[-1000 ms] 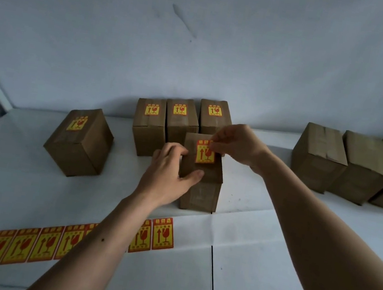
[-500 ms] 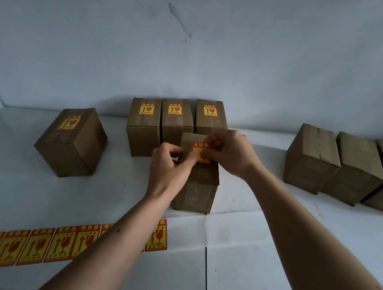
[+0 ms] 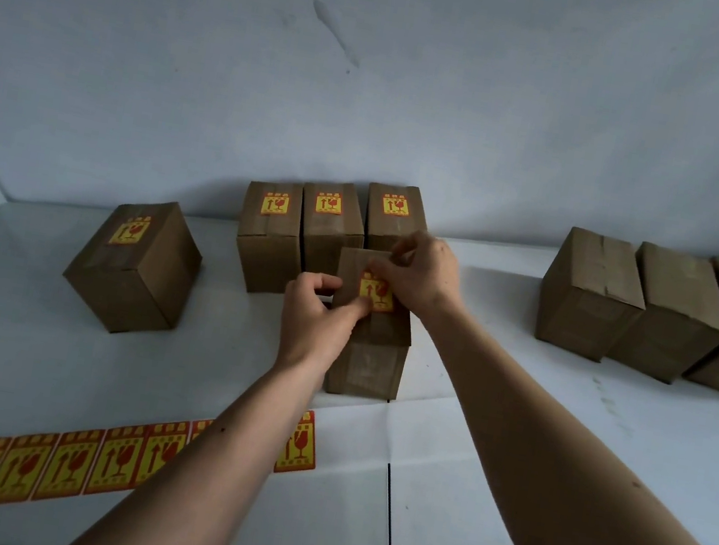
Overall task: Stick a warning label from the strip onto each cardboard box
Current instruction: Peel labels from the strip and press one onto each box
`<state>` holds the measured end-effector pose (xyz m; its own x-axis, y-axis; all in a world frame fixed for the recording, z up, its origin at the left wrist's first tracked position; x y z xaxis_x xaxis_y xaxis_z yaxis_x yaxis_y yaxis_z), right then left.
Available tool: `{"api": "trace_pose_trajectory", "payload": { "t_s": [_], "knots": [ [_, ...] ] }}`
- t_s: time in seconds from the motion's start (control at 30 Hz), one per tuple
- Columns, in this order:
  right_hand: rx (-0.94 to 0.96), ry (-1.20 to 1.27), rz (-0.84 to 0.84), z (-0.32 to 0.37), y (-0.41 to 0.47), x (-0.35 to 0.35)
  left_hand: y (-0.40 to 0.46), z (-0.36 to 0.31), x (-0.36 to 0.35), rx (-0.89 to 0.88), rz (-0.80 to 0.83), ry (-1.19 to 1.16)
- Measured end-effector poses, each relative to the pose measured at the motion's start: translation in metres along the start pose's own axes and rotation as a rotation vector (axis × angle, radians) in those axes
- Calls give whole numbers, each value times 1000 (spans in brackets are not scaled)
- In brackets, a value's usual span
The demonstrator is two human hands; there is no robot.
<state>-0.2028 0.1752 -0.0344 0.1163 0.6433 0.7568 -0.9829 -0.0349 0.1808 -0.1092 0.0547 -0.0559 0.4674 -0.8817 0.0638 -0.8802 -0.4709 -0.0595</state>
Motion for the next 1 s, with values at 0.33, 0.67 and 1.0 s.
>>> {"api": "trace_pose_trajectory", "payload": {
  "t_s": [0.33,0.67,1.0],
  "knots": [
    [-260,564,337,-22,-45,15,-1,3,-1,14,-30,-31],
    [-165,349,75,-51,-65,55,-24,-12,-29,-4,304,115],
    [-90,279,83,-109,-58,104,-13,-23,-90,-396,396,604]
  ]
}}
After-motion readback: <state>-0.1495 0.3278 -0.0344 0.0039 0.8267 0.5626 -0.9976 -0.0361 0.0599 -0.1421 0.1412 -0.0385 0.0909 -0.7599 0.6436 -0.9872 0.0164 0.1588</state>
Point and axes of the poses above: each hand's wrist, its own y-axis towards the middle knuckle, its own x-axis out of the back of the hand, z = x × y, the point moved 3 cm from there along y, towards the middle knuckle, and after that the axes turned 6 degrees about -y, right-handed, at the moved point
